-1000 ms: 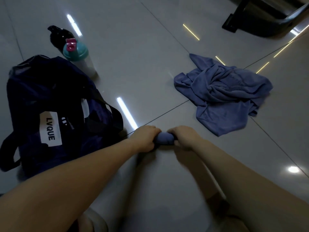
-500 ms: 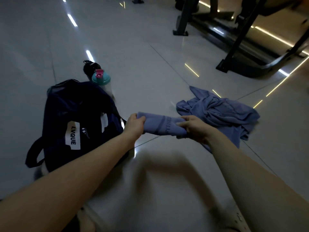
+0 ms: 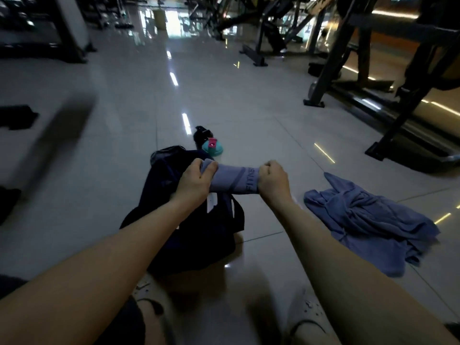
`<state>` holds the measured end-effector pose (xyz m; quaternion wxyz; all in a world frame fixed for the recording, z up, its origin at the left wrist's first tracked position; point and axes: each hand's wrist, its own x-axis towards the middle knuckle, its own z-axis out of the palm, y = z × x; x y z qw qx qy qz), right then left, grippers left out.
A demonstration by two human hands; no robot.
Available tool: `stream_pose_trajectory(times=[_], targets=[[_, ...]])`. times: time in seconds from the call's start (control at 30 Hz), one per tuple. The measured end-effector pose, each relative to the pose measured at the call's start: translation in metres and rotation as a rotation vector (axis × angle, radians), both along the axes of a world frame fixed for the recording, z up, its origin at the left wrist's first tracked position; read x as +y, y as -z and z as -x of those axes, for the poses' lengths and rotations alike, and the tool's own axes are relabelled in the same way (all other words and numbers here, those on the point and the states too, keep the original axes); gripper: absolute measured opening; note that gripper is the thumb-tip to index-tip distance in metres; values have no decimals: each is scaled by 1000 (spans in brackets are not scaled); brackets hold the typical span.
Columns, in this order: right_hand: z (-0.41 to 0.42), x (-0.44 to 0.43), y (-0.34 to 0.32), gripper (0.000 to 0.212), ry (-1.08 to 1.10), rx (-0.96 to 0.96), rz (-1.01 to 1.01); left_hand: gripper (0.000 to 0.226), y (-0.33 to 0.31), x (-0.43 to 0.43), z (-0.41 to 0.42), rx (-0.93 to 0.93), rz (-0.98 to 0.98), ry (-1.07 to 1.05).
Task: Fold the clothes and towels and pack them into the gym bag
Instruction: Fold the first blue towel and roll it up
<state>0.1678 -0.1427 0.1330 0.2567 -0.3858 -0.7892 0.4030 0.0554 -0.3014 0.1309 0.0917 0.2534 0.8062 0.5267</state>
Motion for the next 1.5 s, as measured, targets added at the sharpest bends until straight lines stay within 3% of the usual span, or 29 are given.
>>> stream_pose_trajectory(times=[0.23, 0.37, 0.53, 0.57, 0.63, 0.7, 0.77, 0.83, 0.87, 0.93, 1.03, 1.1, 1.17, 1.23, 1.37, 1.5], targets=[[51, -9, 1, 16, -188, -31, -20, 34, -18, -44, 46, -280, 36, 121], [59, 0, 29, 28, -325, -101, 60, 29, -1, -51, 66, -530, 95, 305], [58, 31, 59, 26, -481, -440, 394, 27, 32, -40, 94, -448, 226, 387], [58, 36, 59, 24, -518, -547, 388, 26, 35, -37, 98, -439, 258, 419], [67, 43, 52, 20, -626, -756, 181, 25, 41, -34, 104, -416, 315, 485], [84, 40, 39, 27, -674, -678, -30, 24, 45, -32, 108, -386, 343, 525], [98, 25, 20, 41, -783, -480, 122, 28, 43, -30, 112, -375, 345, 560], [109, 12, 8, 59, -973, -554, 324, 28, 39, -29, 116, -375, 333, 596], [114, 9, 9, 60, -1051, -642, 315, 26, 37, -30, 118, -392, 310, 603], [119, 9, 17, 51, -1113, -718, 279, 22, 35, -33, 121, -433, 254, 603], [123, 15, 34, 35, -1088, -647, 331, 20, 40, -33, 119, -408, 210, 571], [122, 22, 40, 31, -1078, -645, 305, 19, 52, -30, 114, -408, 210, 463], [121, 33, 43, 31, -1047, -661, 260, 31, 73, -28, 109, -521, 218, 271], [117, 47, 45, 31, -1004, -626, 271, 43, 100, -31, 103, -461, 422, 97], [110, 65, 49, 29, -994, -579, 328, 46, 138, -34, 77, 21, 1116, 82], [110, 62, 60, 36, -1019, -592, 313, 70, 151, -29, 64, 43, 1347, 110]])
